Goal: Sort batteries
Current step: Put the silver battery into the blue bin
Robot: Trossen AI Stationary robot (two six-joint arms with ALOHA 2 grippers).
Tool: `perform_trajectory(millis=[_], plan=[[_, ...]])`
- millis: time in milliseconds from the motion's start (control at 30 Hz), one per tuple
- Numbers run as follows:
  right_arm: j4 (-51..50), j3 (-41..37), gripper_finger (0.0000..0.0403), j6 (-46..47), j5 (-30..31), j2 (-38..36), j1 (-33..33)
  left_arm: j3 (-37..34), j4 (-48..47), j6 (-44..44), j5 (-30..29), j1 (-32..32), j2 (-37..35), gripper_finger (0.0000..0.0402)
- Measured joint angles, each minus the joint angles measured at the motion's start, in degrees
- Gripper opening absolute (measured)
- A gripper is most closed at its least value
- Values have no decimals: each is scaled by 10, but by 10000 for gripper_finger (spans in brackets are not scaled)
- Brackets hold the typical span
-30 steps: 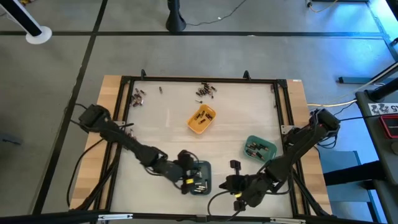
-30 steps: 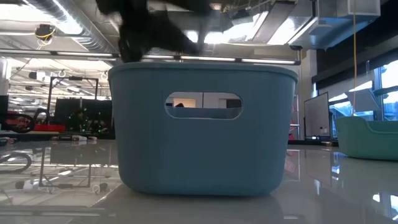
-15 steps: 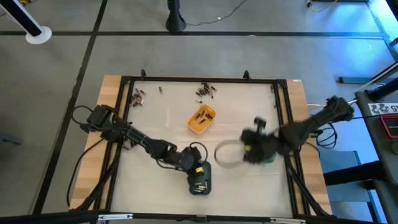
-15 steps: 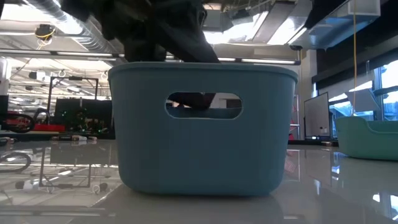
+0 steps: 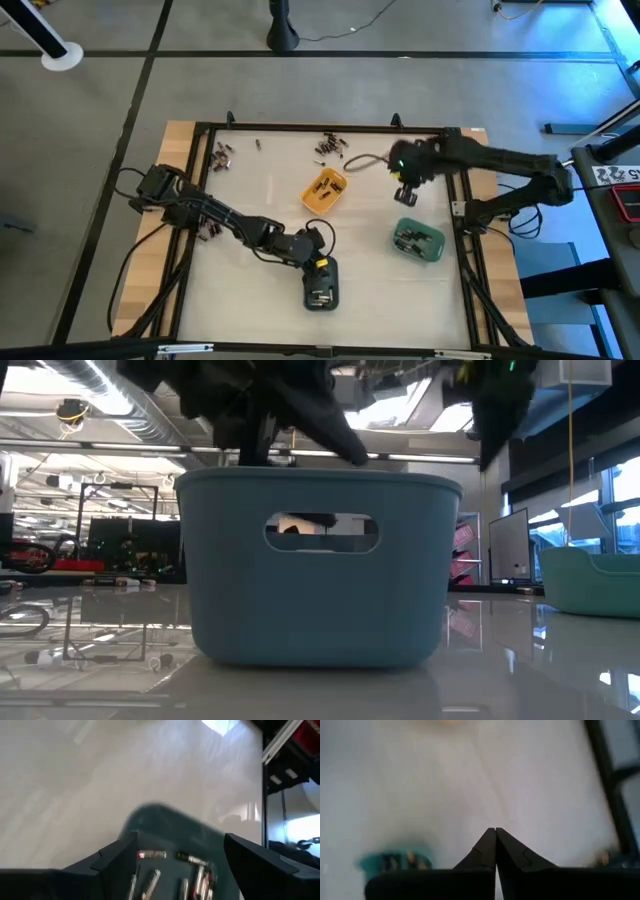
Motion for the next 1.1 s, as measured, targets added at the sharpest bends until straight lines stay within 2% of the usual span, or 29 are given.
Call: perform_trajectory(millis=[67,167,300,367,433,567,767,867,967,1100], plan=[[-45,0,5,-44,-18,31,-54,0,-4,25,-8,9,-12,278],[-94,0,5,-115,-5,90,-117,0,-13,65,-11,24,-36,273],[-111,0,5,-198,94,177,-157,0,-75,116,-17,46,-79,266],[-126,0,5,-245,141,216,-168,0,-124,131,-39,55,-97,262],[-133,0,13,-283,162,252,-183,0,-176,136,-75,62,-111,257],[-120,-1,71,-312,172,316,-219,-12,-215,128,-122,71,-128,250],[-85,0,201,-337,177,338,-304,-17,-215,127,-120,77,-131,246],[-80,0,252,-342,183,338,-344,-17,-216,127,-120,77,-131,247],[-76,-1,284,-342,184,338,-376,-17,-216,127,-119,78,-131,248],[-65,-29,296,-371,194,338,-388,-17,-215,125,-119,79,-131,248]])
